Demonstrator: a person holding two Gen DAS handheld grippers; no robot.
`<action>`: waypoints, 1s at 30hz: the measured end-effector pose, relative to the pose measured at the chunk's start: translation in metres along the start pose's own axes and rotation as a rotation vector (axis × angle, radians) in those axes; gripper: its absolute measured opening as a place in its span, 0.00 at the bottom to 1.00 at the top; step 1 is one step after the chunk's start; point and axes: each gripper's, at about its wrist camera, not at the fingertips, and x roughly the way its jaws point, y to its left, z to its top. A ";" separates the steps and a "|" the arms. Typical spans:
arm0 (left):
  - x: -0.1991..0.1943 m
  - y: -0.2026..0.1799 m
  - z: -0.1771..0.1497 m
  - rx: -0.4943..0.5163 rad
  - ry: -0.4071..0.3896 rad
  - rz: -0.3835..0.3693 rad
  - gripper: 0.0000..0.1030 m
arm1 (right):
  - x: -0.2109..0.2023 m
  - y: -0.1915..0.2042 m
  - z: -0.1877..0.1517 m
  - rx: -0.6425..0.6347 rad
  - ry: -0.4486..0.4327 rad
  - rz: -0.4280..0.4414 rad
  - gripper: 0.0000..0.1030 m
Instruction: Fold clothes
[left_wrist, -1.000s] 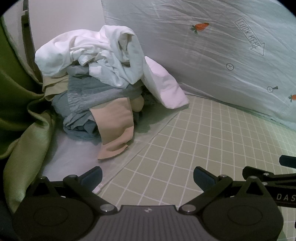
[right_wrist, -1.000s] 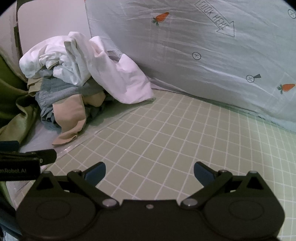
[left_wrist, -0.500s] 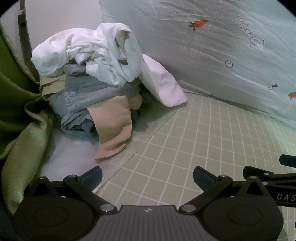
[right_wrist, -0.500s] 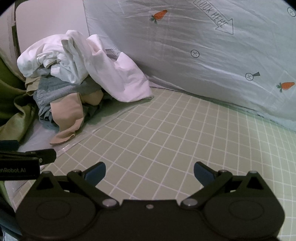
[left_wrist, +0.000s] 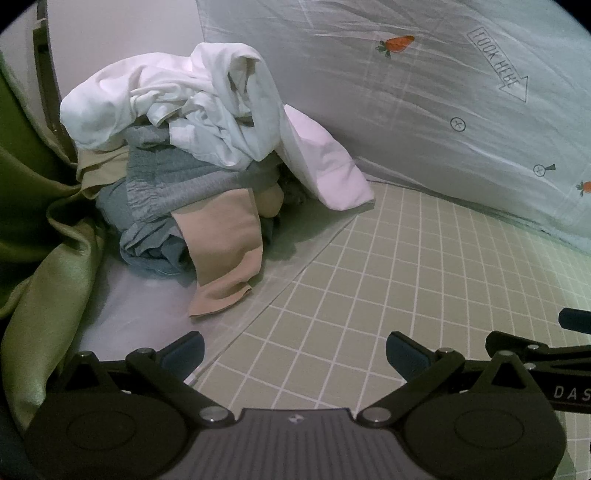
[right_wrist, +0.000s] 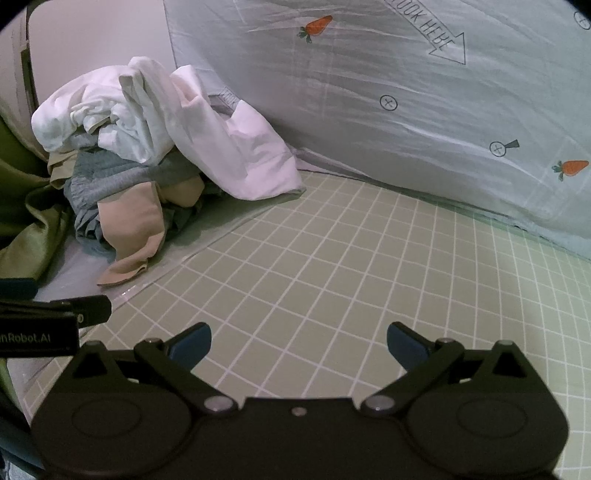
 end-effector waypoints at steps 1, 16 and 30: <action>0.000 0.000 0.000 0.001 0.001 -0.001 1.00 | 0.000 0.000 0.000 0.001 0.000 0.000 1.00; 0.005 0.001 0.001 0.004 0.014 -0.002 1.00 | 0.003 0.000 0.000 -0.002 0.012 -0.001 0.99; 0.014 0.001 0.002 0.007 0.035 -0.008 1.00 | 0.012 -0.002 -0.001 0.007 0.039 -0.003 0.99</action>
